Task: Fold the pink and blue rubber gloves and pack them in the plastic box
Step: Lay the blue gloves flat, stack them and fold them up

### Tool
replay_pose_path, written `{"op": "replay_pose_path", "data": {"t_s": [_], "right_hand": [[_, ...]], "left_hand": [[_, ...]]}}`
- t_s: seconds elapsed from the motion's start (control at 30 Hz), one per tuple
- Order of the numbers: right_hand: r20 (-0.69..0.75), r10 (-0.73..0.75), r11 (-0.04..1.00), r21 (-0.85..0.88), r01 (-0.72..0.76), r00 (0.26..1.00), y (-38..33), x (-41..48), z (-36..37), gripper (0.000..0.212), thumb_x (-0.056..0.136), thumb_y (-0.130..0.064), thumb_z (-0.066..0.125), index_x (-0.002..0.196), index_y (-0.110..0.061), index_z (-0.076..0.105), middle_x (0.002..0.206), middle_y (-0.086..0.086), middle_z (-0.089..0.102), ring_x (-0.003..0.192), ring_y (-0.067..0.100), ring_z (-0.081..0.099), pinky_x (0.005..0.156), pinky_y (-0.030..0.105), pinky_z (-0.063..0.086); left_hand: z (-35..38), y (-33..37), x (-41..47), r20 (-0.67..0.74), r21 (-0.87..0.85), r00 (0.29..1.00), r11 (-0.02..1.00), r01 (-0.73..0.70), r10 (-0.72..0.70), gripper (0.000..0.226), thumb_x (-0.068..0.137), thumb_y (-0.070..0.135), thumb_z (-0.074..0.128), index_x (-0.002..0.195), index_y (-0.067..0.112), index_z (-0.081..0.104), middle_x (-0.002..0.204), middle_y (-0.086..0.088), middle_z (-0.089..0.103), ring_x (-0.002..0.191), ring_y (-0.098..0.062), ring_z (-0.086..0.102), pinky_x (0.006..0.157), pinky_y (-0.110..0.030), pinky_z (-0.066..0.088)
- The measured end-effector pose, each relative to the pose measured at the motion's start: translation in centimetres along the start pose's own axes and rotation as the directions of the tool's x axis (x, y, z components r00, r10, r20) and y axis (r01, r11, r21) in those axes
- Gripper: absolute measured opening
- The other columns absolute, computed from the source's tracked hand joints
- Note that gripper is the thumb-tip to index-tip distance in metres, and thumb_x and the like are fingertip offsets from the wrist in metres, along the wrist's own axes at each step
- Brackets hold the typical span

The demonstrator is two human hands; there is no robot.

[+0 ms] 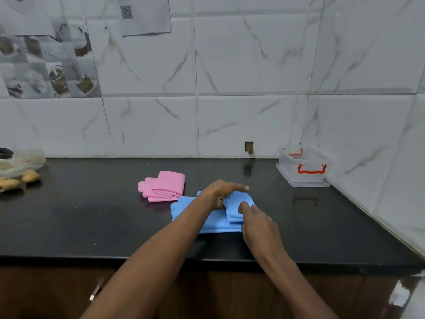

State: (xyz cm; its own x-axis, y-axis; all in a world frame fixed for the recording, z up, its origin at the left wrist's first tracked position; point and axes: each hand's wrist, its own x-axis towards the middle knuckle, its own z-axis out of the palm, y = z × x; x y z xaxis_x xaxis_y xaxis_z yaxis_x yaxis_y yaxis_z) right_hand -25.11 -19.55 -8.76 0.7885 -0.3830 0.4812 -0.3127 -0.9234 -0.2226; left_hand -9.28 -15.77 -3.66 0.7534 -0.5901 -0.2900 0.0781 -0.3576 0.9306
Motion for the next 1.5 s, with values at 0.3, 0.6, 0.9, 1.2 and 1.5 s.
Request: {"op": "replay_pose_path", "data": {"t_s": [0.3, 0.6, 0.9, 1.2, 1.5], "right_hand": [[0.266, -0.078, 0.995, -0.046, 0.093, 0.961, -0.1, 1.2, 0.5, 0.041, 0.095, -0.006, 0.037, 0.134, -0.013, 0.046, 0.143, 0.009, 0.046, 0.132, 0.026, 0.041, 0.106, 0.033, 0.034], [0.181, -0.003, 0.997, 0.077, -0.012, 0.984, 0.5, 0.3, -0.1, 0.043, 0.086, -0.015, 0.046, 0.127, -0.019, 0.058, 0.143, 0.005, 0.047, 0.118, 0.028, 0.055, 0.091, 0.033, 0.046], [0.262, -0.081, 0.996, 0.060, 0.067, 0.962, 0.5, -0.4, 0.8, 0.067, 0.093, -0.043, 0.029, 0.154, -0.024, 0.013, 0.163, 0.005, 0.003, 0.150, 0.021, 0.003, 0.120, 0.040, 0.014], [0.297, -0.026, 0.999, 0.053, 0.010, 0.954, 1.0, 0.1, 1.5, 0.070, 0.091, -0.048, 0.020, 0.155, -0.023, 0.007, 0.163, 0.008, 0.000, 0.150, 0.028, 0.004, 0.120, 0.041, 0.011], [0.368, -0.043, 0.999, 0.015, 0.040, 0.929, 1.2, 0.1, 1.9, 0.066, 0.096, -0.055, 0.018, 0.155, -0.026, 0.007, 0.163, 0.008, -0.004, 0.150, 0.030, -0.004, 0.121, 0.043, 0.005]], "left_hand": [[0.1, -0.2, 0.8, -0.105, 0.240, 0.965, 0.948, -0.211, 0.241, 0.005, 0.082, 0.005, 0.072, 0.081, 0.008, 0.068, 0.081, -0.012, 0.060, 0.075, -0.024, 0.053, 0.071, -0.032, 0.047], [-1.4, 0.7, -0.7, -0.179, 0.398, 0.954, 0.904, -0.154, 0.242, 0.008, 0.076, -0.008, 0.061, 0.071, 0.000, 0.062, 0.058, -0.011, 0.048, 0.040, -0.018, 0.036, 0.039, -0.017, 0.034], [-0.3, 0.0, -2.2, -0.199, 0.663, 0.929, 0.741, -0.107, 0.312, 0.014, 0.086, -0.001, 0.047, 0.076, 0.005, 0.055, 0.069, -0.011, 0.053, 0.065, -0.024, 0.049, 0.056, -0.029, 0.039], [1.5, -0.9, -4.4, -0.194, 0.729, 0.945, 0.683, -0.040, 0.262, 0.075, 0.093, 0.006, 0.051, 0.155, 0.010, 0.008, 0.137, -0.029, 0.042, 0.125, -0.033, 0.047, 0.090, -0.032, 0.045], [2.5, -3.1, -6.8, -0.206, 0.921, 0.830, 0.389, -0.013, 0.517, 0.022, 0.093, 0.015, 0.053, 0.114, 0.012, 0.059, 0.128, -0.010, 0.044, 0.108, -0.029, 0.051, 0.070, -0.029, 0.036]]}}
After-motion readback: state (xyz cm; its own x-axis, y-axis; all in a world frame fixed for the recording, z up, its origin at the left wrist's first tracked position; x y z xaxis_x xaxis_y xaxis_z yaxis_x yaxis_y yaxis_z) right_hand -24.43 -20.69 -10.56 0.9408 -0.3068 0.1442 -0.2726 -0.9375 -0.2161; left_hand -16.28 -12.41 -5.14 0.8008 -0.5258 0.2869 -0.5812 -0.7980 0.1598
